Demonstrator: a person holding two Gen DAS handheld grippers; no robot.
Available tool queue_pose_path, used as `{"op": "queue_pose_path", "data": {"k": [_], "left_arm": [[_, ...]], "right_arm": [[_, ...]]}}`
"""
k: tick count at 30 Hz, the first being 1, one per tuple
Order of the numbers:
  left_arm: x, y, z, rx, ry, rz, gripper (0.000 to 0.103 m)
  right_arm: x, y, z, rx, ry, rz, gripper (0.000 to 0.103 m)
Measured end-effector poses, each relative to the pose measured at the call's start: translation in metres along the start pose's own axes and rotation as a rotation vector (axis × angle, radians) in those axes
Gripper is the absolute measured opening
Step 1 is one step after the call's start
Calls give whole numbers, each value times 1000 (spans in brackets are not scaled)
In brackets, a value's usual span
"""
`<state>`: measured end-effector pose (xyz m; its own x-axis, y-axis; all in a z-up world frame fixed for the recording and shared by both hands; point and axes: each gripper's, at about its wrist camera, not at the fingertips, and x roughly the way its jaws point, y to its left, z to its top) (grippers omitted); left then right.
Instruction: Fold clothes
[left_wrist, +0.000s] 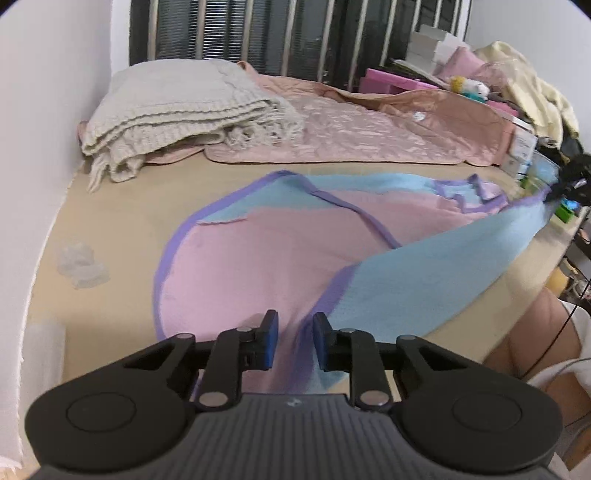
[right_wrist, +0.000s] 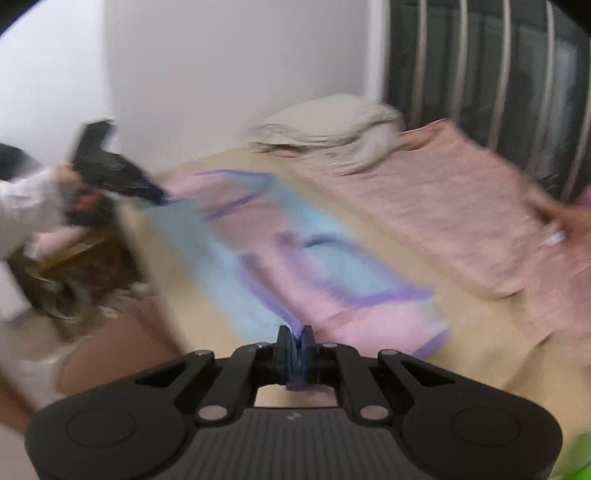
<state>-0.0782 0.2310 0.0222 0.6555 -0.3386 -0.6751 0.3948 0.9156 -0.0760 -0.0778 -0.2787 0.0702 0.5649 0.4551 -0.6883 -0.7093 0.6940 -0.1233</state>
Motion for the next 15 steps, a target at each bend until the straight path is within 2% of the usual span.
{"op": "queue_pose_path", "data": {"k": [1, 2, 3, 5, 7, 9, 13, 15], "left_arm": [[1, 1, 1, -2, -1, 15, 22], [1, 1, 1, -9, -2, 30, 23], [-2, 1, 1, -20, -5, 36, 24], [-10, 2, -2, -46, -25, 29, 25], [-24, 2, -5, -72, -63, -4, 31], [-35, 1, -7, -87, -89, -34, 40], [-29, -3, -6, -75, -51, -75, 41], [-22, -2, -7, -81, -21, -76, 41]], "right_arm": [[10, 1, 5, -36, 27, -96, 15], [20, 2, 6, -54, 46, -136, 18], [28, 3, 7, -67, 62, -160, 17], [34, 9, 4, -90, 71, -164, 33], [29, 19, -1, -113, 50, -193, 37], [19, 23, -7, -65, 3, -164, 37], [18, 28, -19, 66, -58, -65, 36], [28, 28, -27, 121, -62, -82, 35]]}}
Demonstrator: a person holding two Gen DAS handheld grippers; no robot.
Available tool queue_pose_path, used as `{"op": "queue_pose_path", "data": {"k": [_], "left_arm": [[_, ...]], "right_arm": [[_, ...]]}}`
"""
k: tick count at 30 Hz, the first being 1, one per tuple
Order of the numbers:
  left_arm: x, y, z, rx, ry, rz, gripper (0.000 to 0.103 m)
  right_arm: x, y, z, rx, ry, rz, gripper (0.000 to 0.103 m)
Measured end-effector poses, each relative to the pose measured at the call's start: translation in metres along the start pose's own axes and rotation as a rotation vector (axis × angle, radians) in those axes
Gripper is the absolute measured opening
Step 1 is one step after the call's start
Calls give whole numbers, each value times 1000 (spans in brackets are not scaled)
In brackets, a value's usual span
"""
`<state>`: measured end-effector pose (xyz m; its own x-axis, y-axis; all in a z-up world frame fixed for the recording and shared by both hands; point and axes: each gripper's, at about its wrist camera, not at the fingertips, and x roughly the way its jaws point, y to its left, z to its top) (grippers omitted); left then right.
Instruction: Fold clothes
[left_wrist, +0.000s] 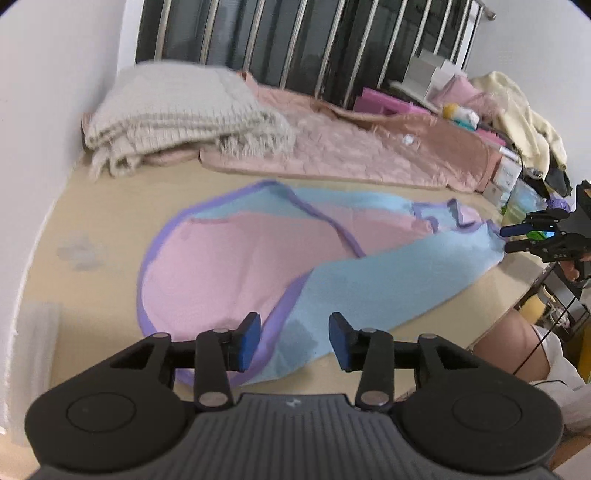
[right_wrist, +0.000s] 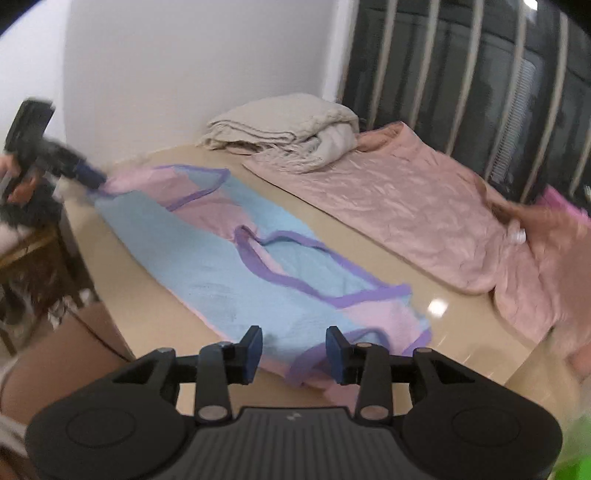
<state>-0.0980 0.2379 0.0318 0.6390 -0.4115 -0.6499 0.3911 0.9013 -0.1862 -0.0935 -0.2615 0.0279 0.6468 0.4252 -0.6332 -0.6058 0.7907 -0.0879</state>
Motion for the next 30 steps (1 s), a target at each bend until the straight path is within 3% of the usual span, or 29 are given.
{"op": "queue_pose_path", "data": {"k": [1, 2, 3, 4, 9, 17, 24, 28, 30], "left_arm": [[2, 0, -1, 3, 8, 6, 40], [3, -1, -2, 4, 14, 14, 28], [4, -2, -2, 2, 16, 20, 5], [5, -1, -3, -2, 15, 21, 1], [3, -4, 7, 6, -39, 14, 1], [15, -6, 15, 59, -16, 63, 2], [24, -1, 22, 38, -34, 61, 1], [11, -8, 36, 42, -21, 60, 13], [5, -18, 58, 60, -63, 45, 44]], "right_arm": [[5, 0, -5, 21, 5, -19, 33], [10, -1, -11, 42, 9, -38, 28], [11, -2, -16, 64, -2, -42, 28], [9, -5, -21, 96, -11, -37, 28], [1, -12, -31, 147, -19, -45, 28], [-10, -10, -35, 153, -12, -78, 28], [-14, -10, -37, 165, -10, -100, 28], [-21, -9, -35, 172, -5, -100, 29], [-29, -10, -26, 168, -38, -99, 30]]}}
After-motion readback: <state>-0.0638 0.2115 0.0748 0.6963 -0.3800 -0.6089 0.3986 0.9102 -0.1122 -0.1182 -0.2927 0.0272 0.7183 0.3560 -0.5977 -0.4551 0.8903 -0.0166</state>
